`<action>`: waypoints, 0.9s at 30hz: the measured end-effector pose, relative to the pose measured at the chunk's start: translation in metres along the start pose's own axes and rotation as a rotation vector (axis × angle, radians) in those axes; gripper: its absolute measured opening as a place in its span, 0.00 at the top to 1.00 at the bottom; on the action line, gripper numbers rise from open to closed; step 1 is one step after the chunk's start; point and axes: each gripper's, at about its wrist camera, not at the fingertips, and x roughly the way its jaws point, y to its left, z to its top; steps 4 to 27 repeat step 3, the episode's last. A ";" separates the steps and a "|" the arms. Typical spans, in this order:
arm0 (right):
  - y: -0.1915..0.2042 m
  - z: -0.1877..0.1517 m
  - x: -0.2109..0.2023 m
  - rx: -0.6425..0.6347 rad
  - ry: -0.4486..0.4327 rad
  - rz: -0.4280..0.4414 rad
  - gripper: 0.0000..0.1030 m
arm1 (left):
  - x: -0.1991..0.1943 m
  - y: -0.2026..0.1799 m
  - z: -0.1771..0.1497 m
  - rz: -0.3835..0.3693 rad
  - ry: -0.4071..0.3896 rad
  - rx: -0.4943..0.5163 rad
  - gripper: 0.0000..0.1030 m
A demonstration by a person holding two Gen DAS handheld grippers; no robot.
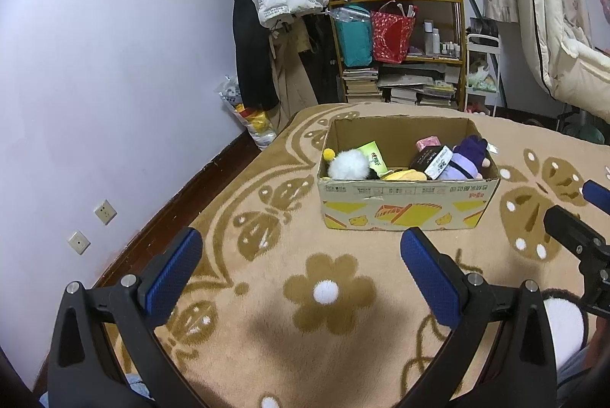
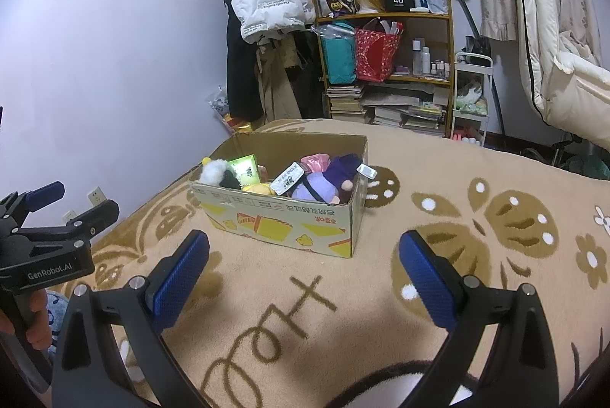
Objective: Organize soft objects
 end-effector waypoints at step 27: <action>0.000 0.000 0.000 0.001 0.000 0.003 0.00 | 0.000 0.000 -0.001 -0.001 0.001 -0.001 0.00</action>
